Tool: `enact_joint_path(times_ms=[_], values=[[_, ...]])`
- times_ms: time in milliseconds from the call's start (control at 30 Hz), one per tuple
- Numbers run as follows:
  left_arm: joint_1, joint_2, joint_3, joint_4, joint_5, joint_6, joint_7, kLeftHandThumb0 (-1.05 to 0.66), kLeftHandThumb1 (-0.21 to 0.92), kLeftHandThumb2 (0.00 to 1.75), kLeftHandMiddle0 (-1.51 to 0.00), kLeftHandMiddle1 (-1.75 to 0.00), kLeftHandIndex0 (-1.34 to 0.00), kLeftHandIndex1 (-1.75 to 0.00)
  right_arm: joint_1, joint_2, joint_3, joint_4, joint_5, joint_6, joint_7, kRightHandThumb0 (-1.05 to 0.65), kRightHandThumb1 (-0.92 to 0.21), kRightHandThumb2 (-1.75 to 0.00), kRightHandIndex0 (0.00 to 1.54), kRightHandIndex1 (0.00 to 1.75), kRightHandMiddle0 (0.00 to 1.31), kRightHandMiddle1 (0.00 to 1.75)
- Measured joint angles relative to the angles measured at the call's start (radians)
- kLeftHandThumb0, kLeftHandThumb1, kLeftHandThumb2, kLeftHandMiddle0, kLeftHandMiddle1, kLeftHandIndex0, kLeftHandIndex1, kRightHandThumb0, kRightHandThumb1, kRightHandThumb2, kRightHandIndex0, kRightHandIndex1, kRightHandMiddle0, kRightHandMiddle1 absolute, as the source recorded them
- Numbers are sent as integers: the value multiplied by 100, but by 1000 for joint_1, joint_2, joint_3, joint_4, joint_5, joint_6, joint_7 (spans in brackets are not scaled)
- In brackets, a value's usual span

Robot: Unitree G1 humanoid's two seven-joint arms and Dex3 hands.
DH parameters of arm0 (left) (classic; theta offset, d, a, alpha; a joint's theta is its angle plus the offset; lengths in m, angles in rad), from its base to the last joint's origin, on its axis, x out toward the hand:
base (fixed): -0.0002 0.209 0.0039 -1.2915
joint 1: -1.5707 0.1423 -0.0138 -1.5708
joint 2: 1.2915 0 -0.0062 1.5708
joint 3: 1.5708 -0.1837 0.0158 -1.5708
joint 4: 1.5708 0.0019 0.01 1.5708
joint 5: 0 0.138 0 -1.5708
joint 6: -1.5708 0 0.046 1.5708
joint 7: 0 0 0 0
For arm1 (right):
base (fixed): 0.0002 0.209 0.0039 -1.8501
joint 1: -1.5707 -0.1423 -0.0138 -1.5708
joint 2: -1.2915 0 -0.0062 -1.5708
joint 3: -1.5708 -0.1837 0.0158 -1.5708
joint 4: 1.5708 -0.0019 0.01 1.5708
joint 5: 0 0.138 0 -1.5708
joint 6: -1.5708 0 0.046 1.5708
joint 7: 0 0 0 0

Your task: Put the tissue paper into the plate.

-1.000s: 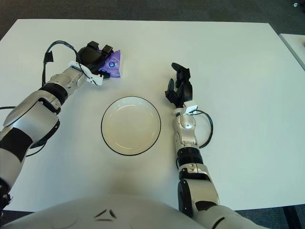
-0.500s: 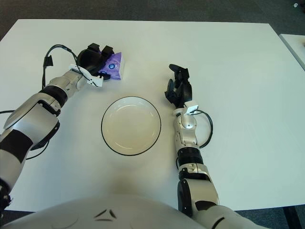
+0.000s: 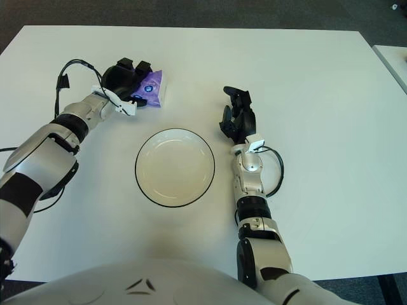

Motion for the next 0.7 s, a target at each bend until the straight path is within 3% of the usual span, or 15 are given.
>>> enact_joint_path(times_ms=[367, 700], values=[[-1, 44, 102, -6, -78, -151, -71, -46, 39, 122, -114, -175, -56, -175, -1, 0, 2, -1, 0, 0, 1, -57, -92, -72, 40, 54, 16, 109], [-10, 113, 177, -90, -123, -278, -99, -48, 33, 130, -119, -175, -60, -175, -1, 0, 2, -1, 0, 0, 4, -59, -92, -71, 38, 54, 15, 109]])
